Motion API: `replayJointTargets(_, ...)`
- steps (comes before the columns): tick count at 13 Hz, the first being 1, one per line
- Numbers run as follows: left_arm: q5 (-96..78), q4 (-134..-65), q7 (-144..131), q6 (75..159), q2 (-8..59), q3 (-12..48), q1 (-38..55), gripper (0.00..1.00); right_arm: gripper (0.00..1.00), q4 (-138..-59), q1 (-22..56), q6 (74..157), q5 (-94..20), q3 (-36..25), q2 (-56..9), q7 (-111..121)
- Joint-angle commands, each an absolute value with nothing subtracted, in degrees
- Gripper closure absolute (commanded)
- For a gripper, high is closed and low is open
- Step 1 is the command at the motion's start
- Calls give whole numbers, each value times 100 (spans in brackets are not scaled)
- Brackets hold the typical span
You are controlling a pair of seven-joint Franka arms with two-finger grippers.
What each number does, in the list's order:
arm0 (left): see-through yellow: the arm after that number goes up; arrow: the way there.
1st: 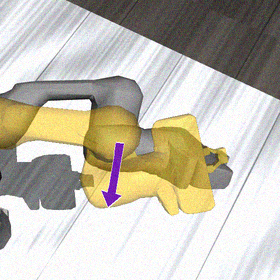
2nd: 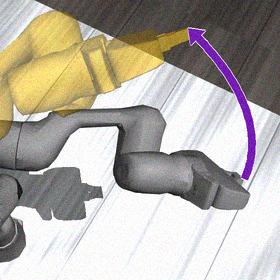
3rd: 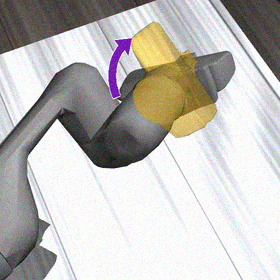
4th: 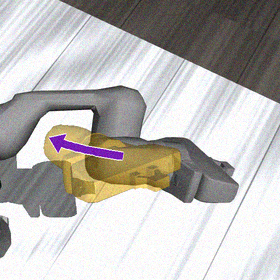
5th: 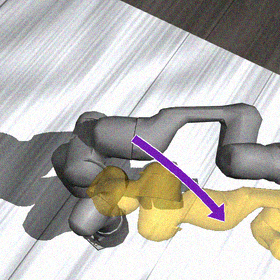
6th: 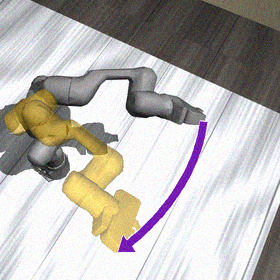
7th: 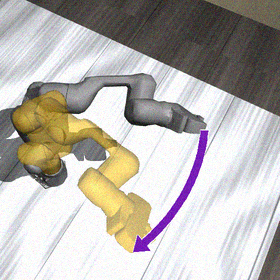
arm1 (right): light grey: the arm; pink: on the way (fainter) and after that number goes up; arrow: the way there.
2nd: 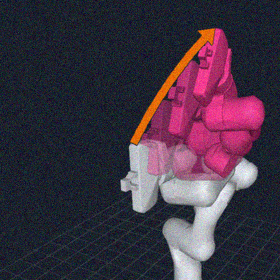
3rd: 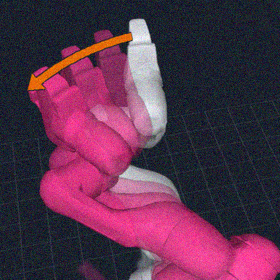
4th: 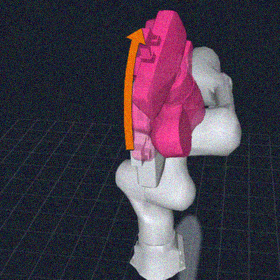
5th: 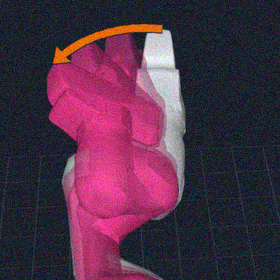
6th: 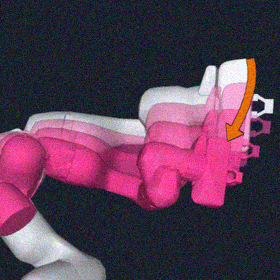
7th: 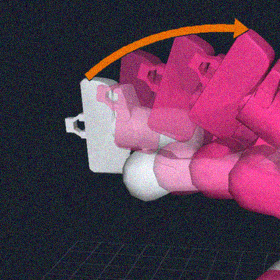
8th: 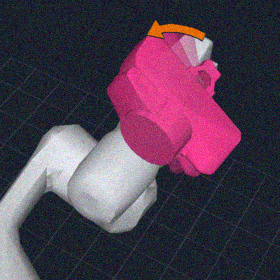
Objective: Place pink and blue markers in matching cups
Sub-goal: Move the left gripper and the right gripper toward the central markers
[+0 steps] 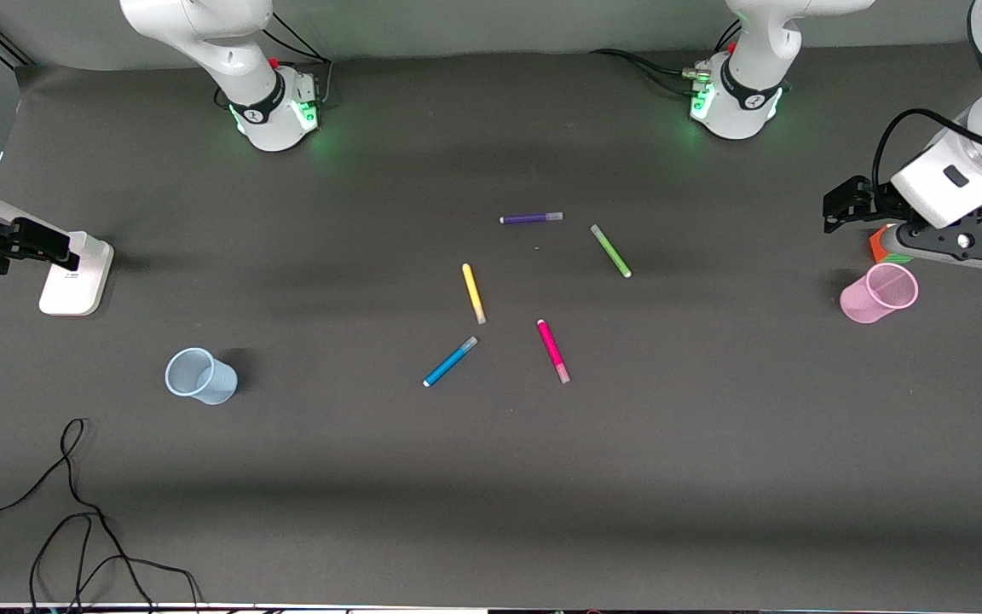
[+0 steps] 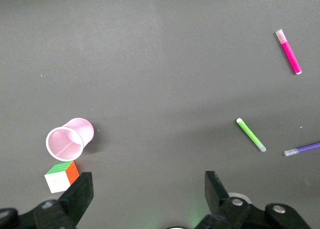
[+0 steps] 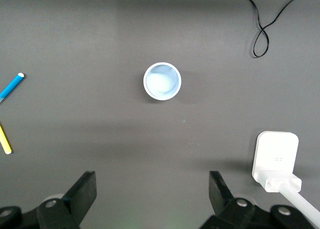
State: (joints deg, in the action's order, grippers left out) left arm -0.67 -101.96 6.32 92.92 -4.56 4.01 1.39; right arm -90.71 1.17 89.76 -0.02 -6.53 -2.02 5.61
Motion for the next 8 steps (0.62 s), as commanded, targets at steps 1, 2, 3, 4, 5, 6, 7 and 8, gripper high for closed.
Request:
replayJointTargets(1, -9, -10107, 686, 9185, -439, 343, 211, 1, 0, -9088, 114, 9026, 35, -659, -167, 677)
replayJointTargets(2, -9, -10107, 686, 9185, -439, 343, 211, 1, 0, -9088, 106, 9026, 35, -659, -167, 668)
replayJointTargets(3, -9, -10107, 686, 9185, -439, 343, 202, 1, 0, -9062, 105, 9026, 35, -659, -176, 668)
replayJointTargets(4, -9, -10107, 686, 9185, -422, 343, 193, 1, 0, -9062, 105, 9026, 35, -659, -176, 668)
replayJointTargets(5, -9, -10107, 686, 9185, -422, 343, 211, 1, 0, -9062, 105, 9018, 35, -659, -184, 668)
replayJointTargets(6, -9, -10107, 677, 9185, -422, 343, 220, 1, 0, -9062, 114, 9018, 35, -659, -185, 668)
replayJointTargets(7, -26, -10107, 659, 9193, -422, 351, 220, 1, 0, -9035, 106, 9018, 35, -659, -193, 677)
replayJointTargets(8, -52, -10107, 581, 9193, -422, 352, 255, 1, 0, -8992, 105, 9018, 35, -650, -228, 677)
